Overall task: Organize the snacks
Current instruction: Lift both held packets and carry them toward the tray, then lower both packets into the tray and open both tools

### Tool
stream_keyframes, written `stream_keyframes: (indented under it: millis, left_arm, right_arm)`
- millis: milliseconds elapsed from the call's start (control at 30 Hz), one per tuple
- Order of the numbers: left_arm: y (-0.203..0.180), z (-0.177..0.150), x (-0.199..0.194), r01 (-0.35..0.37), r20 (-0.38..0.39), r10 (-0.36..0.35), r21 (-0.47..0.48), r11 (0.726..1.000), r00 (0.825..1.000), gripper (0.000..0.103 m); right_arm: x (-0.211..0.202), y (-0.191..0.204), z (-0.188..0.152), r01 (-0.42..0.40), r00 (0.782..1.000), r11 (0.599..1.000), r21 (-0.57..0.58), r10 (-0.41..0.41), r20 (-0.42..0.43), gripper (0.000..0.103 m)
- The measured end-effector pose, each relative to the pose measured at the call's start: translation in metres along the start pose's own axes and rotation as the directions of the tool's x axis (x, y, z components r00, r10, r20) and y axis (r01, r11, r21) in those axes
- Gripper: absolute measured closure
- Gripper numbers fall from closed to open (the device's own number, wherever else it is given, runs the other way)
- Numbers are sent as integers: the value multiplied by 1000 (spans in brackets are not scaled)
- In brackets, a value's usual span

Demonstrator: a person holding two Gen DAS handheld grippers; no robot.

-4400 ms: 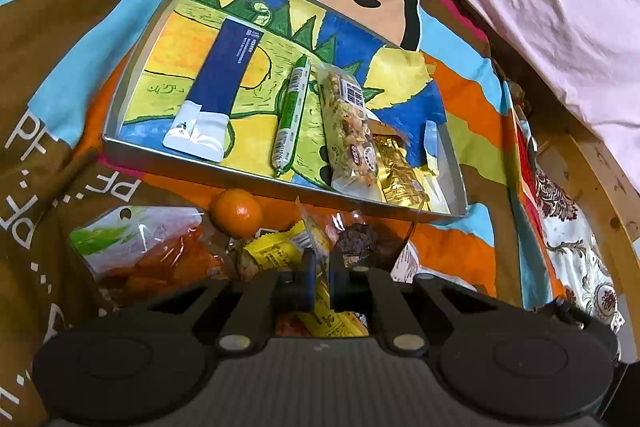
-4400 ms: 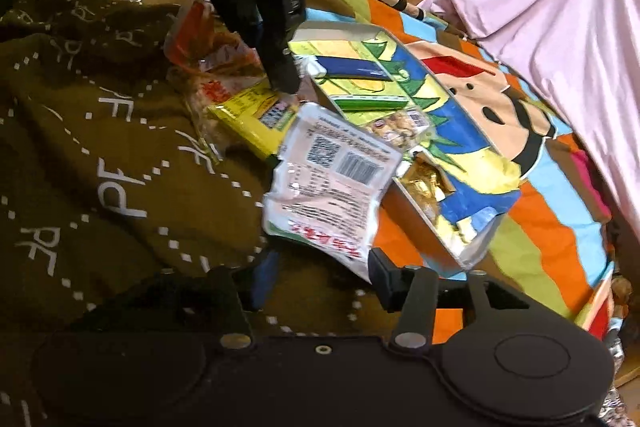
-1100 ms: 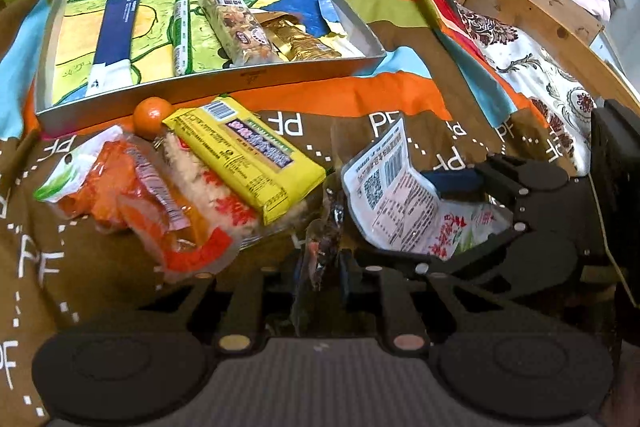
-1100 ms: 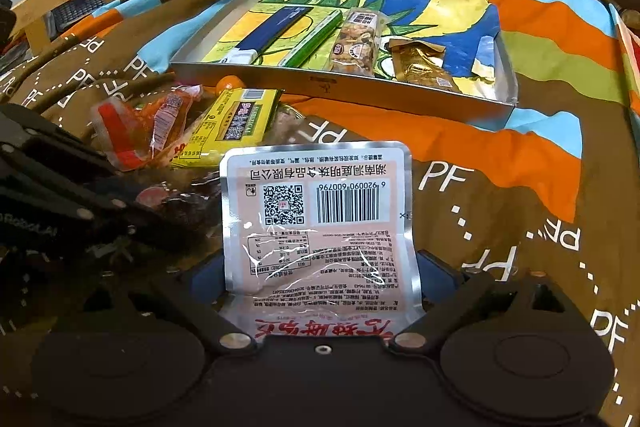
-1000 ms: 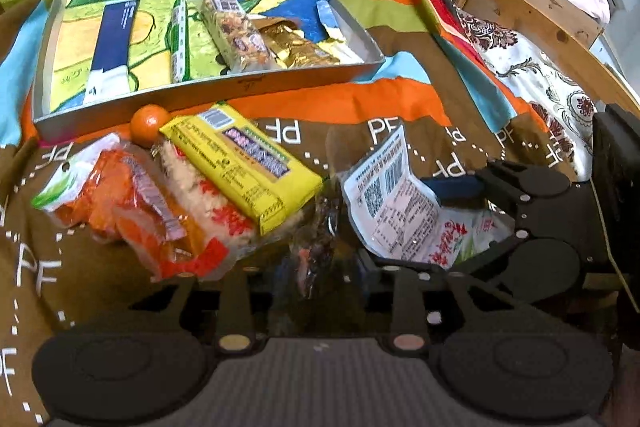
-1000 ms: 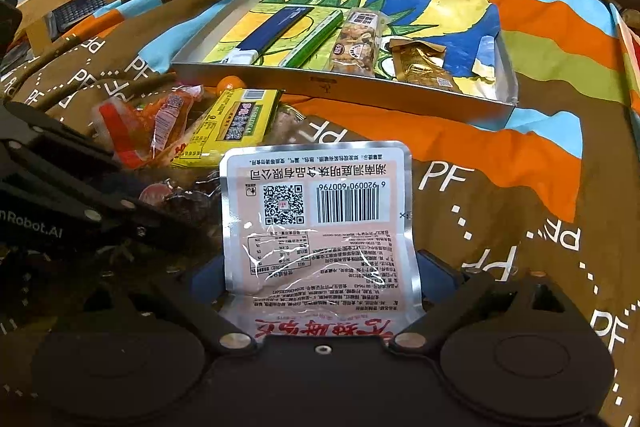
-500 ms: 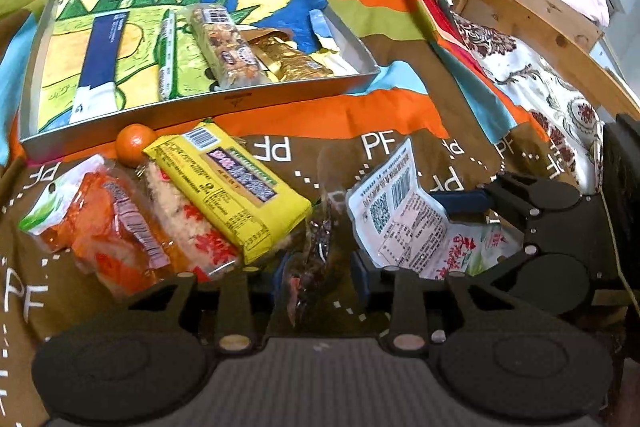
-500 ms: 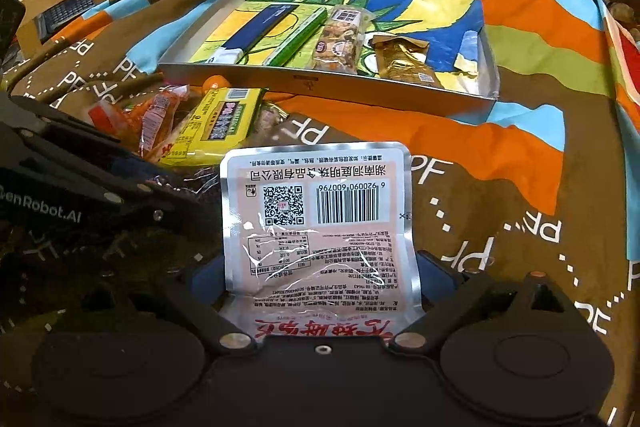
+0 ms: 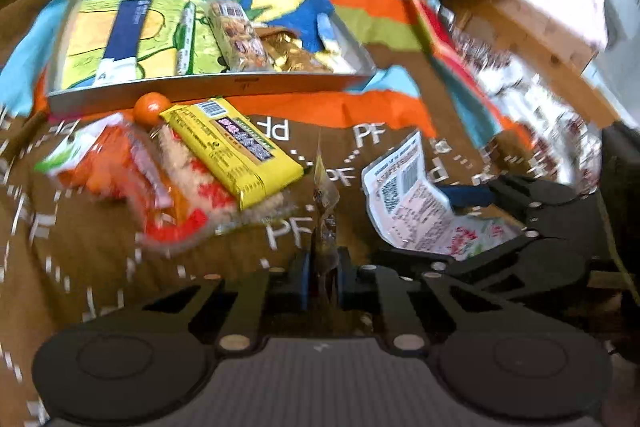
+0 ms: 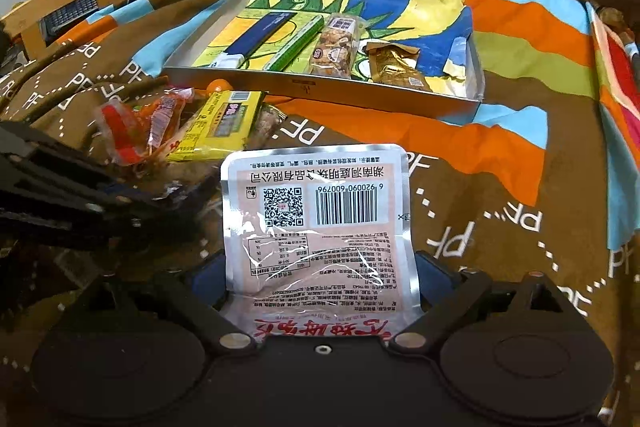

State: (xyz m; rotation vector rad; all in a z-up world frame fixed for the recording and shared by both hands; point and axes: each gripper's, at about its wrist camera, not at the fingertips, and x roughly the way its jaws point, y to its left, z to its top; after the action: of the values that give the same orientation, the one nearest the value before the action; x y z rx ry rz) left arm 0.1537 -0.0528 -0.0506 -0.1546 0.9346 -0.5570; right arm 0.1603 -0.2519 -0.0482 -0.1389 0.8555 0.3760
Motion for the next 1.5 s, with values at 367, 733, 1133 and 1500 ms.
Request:
stream_keyframes:
  millis: [367, 733, 1133, 1500]
  left_arm:
    - [10, -14, -37, 32, 104, -21, -111, 993, 994, 90]
    - [-1, 30, -56, 44, 229, -35, -35, 998, 973, 90]
    - [21, 134, -37, -99, 361, 81, 31, 995, 929, 90]
    - [92, 183, 43, -159, 348, 186, -103, 982, 919, 90]
  right_arm:
    - [-23, 12, -3, 17, 998, 1000, -20, -16, 61, 9]
    - [-44, 11, 45, 21, 976, 999, -33, -14, 219, 8]
    - [0, -39, 135, 20, 943, 998, 58, -38, 332, 8]
    - [93, -75, 180, 70, 946, 988, 139, -110, 306, 8]
